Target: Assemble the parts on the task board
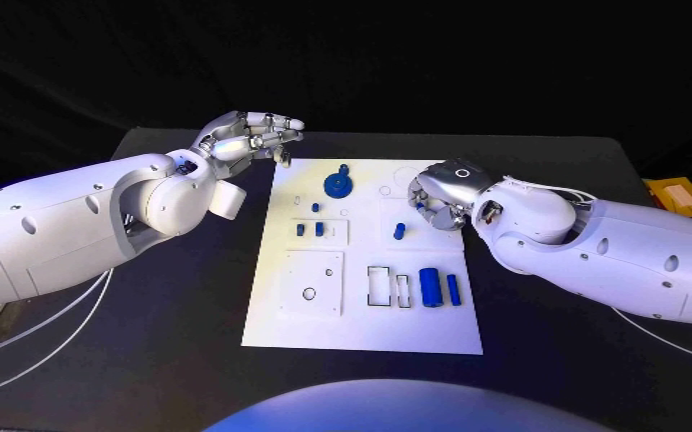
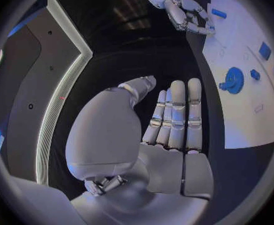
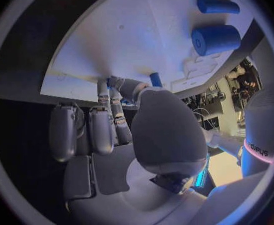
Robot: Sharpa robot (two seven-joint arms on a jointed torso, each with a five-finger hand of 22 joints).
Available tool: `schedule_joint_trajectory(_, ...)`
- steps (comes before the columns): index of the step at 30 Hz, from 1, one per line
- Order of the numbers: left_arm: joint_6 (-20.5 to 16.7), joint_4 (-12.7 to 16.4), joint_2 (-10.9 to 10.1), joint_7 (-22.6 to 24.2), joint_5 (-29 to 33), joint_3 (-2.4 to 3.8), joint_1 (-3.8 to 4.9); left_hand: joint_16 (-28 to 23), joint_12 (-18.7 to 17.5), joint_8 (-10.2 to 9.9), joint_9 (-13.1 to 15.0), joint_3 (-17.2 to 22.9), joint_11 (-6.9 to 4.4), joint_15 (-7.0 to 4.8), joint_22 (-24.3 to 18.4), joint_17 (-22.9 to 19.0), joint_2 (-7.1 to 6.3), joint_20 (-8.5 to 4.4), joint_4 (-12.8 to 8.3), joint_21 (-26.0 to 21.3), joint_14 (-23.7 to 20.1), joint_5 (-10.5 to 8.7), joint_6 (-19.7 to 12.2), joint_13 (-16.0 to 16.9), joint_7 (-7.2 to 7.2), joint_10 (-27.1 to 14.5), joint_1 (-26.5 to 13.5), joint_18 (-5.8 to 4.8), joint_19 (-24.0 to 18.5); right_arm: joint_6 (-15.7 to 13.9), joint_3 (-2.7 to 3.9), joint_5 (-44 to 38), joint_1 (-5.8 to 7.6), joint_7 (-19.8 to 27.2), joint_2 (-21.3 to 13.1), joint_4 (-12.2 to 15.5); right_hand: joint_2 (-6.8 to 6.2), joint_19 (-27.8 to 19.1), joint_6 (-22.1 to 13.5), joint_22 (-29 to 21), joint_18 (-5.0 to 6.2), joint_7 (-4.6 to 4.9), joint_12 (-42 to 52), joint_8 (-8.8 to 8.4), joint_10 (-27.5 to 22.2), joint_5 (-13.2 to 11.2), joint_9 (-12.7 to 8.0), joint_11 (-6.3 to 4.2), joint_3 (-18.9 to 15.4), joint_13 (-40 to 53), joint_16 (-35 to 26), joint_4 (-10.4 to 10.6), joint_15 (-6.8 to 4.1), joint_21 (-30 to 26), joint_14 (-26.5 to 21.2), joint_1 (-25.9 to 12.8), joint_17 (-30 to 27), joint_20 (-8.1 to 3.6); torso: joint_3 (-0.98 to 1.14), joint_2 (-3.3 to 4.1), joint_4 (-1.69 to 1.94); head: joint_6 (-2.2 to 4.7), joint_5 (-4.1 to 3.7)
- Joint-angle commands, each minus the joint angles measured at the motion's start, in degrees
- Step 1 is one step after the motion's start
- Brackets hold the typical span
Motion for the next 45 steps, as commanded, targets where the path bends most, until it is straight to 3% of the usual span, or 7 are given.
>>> schedule_joint_trajectory(1,0.6,0.1,0.1,-0.3,0.2,0.06,0.07,-0.3,-0.3,-0.2,-0.1,0.0,0.03,0.44,-0.1,-0.1,0.05,0.1,-0.3,-0.4,0.0,0.13,-0.4,-0.1,0.21,-0.3,0.3,0.69,0.2,-2.4,0.02,-0.5,0.0,-0.3,-0.2,0.3,1.2,1.3,0.4,11.5,-1.17,0.13,0.3,0.22,1.8,0.2,0.1,-1.58,1.0,0.2,0.2,-0.5,-0.28,0.4,2.5,0.7,-0.1,-0.34,0.02,0.03,-0.03,0.01,0.04)
schedule_joint_trajectory(16,1.1,-0.1,0.1,-1.1,0.2,0.06,0.07,-0.4,-0.6,-0.5,-0.2,-0.2,0.29,0.67,-0.3,-0.3,0.02,0.29,-0.3,-0.6,-0.2,0.12,-0.9,-0.4,0.47,-1.3,0.2,0.67,0.2,-4.8,0.56,1.4,1.43,0.4,-2.2,3.4,1.03,1.4,0.4,11.6,-1.23,0.13,0.1,0.13,1.8,0.0,0.1,-1.59,1.1,0.2,0.3,-0.6,-0.27,0.7,2.6,0.3,0.0,-0.34,-0.01,0.05,-0.04,0.09,0.08)
schedule_joint_trajectory(22,1.2,-0.1,0.1,-1.1,0.2,0.06,0.07,-0.4,-0.6,-0.6,-0.2,-0.3,0.34,0.72,-0.3,-0.3,0.02,0.33,-0.4,-0.7,-0.2,0.12,-1.0,-0.5,0.52,-1.5,0.2,0.67,0.1,-5.5,0.81,2.9,1.93,0.7,-3.4,6.8,1.03,1.4,0.4,11.6,-1.23,0.13,0.1,0.13,1.8,0.0,0.1,-1.59,1.1,0.2,0.3,-0.6,-0.27,0.7,2.6,0.3,0.0,-0.34,0.01,0.02,-0.18,0.12,0.57)
schedule_joint_trajectory(28,1.2,-0.2,0.3,-1.0,0.2,0.06,0.06,-0.4,-0.6,-0.6,-0.2,-0.3,0.37,0.74,-0.3,-0.4,0.03,0.35,-0.3,-0.7,-0.3,0.12,-1.0,-0.5,0.54,-1.6,0.2,0.66,0.1,-5.9,0.87,3.6,1.82,1.2,-2.5,10.2,0.99,1.4,0.4,11.6,-1.22,0.12,0.1,0.12,1.9,0.0,0.1,-1.6,1.1,0.2,0.3,-0.6,-0.28,0.7,2.6,0.3,0.0,-0.34,0.09,0.02,-0.11,0.11,1.23)
schedule_joint_trajectory(33,1.2,-0.3,0.6,-0.9,0.2,0.06,0.05,-0.4,-0.6,-0.6,-0.2,-0.3,0.37,0.74,-0.3,-0.4,0.03,0.35,-0.3,-0.7,-0.3,0.12,-1.0,-0.5,0.54,-1.6,0.2,0.66,0.1,-5.7,0.88,3.9,1.13,2.1,-0.5,12.2,0.99,1.3,0.4,11.5,-1.2,0.12,0.0,0.11,1.9,0.0,0.1,-1.6,1.1,0.2,0.3,-0.7,-0.28,0.6,2.6,0.2,0.0,-0.35,0.03,0.0,-0.09,0.13,2.34)
schedule_joint_trajectory(39,1.2,-0.5,1.0,-0.9,0.2,0.06,0.04,-0.4,-0.6,-0.6,-0.3,-0.3,0.38,0.76,-0.3,-0.4,0.06,0.37,-0.3,-0.8,-0.3,0.12,-1.1,-0.5,0.56,-1.6,0.2,0.67,0.1,-5.9,0.85,4.0,-0.38,3.2,2.3,12.8,0.99,1.3,0.3,11.5,-1.19,0.13,0.0,0.04,1.8,0.1,0.1,-1.6,1.3,0.2,0.3,-0.8,-0.29,0.6,2.6,0.3,-0.1,-0.36,0.03,-0.01,-0.1,-0.19,3.68)
schedule_joint_trajectory(45,0.9,-0.5,1.5,-1.0,0.2,0.06,0.04,-0.4,-0.6,-0.6,-0.3,-0.3,0.39,0.78,-0.3,-0.4,0.08,0.38,-0.4,-0.8,-0.3,0.12,-1.1,-0.5,0.57,-1.7,0.2,0.67,0.1,-5.9,0.69,3.9,-2.96,4.2,5.7,12.1,1.0,1.3,0.3,11.5,-1.16,0.13,-0.1,0.0,1.9,0.2,0.1,-1.59,1.3,0.2,0.3,-0.9,-0.3,0.5,2.6,0.3,-0.1,-0.37,-0.04,0.09,0.03,-0.3,4.86)
